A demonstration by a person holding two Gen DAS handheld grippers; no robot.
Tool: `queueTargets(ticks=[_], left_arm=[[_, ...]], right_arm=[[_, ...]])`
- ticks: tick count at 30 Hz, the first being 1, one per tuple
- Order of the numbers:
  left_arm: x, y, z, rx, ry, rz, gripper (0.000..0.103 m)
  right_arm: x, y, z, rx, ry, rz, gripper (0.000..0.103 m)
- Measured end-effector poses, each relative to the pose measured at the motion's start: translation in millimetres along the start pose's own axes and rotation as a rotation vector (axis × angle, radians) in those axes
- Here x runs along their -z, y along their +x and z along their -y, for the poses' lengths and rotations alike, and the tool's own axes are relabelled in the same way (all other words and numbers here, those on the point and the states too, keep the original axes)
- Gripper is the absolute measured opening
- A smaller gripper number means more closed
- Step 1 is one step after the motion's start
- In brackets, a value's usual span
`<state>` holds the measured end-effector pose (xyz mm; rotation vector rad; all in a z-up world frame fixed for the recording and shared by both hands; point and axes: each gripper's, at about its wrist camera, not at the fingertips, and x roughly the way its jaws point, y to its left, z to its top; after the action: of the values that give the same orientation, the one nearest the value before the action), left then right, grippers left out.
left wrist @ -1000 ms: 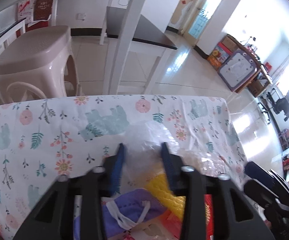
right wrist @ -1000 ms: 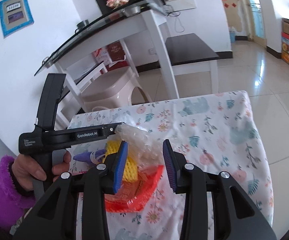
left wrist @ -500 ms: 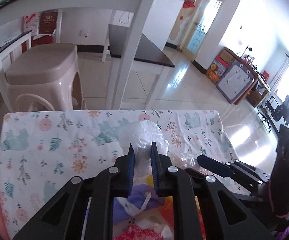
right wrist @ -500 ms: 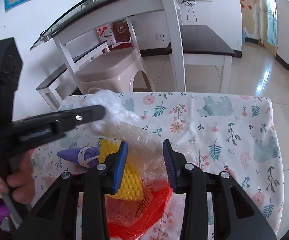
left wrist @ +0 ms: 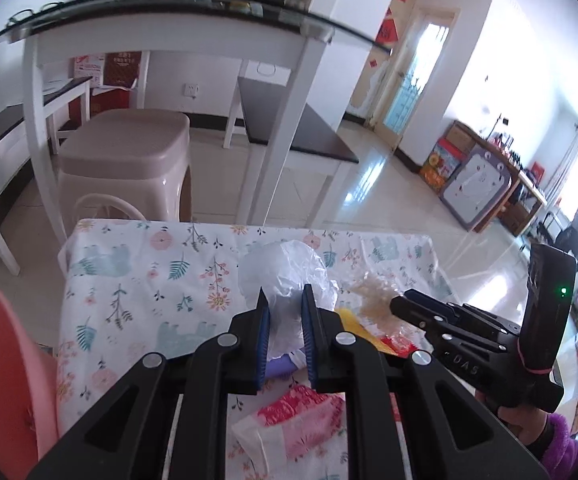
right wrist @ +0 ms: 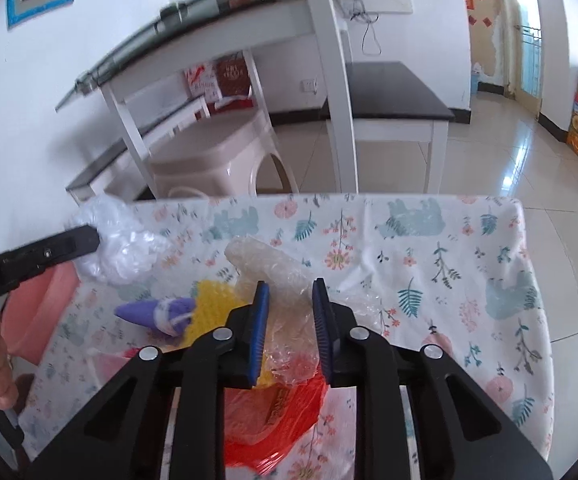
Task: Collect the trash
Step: 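Carry the white bag and bubble wrap over the pink bucket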
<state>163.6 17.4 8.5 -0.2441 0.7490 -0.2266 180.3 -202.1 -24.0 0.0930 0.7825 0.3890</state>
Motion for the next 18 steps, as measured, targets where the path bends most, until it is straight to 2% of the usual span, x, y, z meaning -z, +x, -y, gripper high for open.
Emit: queueTargets(ticks=[6, 11, 18], left_arm=[[9.4, -37.9, 6.6, -0.004, -0.005, 0.067, 0.014], [21.8, -70.6, 11.6, -0.039, 0.016, 0.114, 0.014], [40.7, -108.7, 1.9, -0.107, 0.027, 0.162, 0.014]], right_arm=[[-4.1, -44.0, -8.7, -0.034, 0.018, 0.081, 0.023], [0.1, -77.0, -29.2, -0.075, 0.009, 0.132, 0.023], [12.3, -85.4, -68.4, -0.140, -0.035, 0.123, 0.023]])
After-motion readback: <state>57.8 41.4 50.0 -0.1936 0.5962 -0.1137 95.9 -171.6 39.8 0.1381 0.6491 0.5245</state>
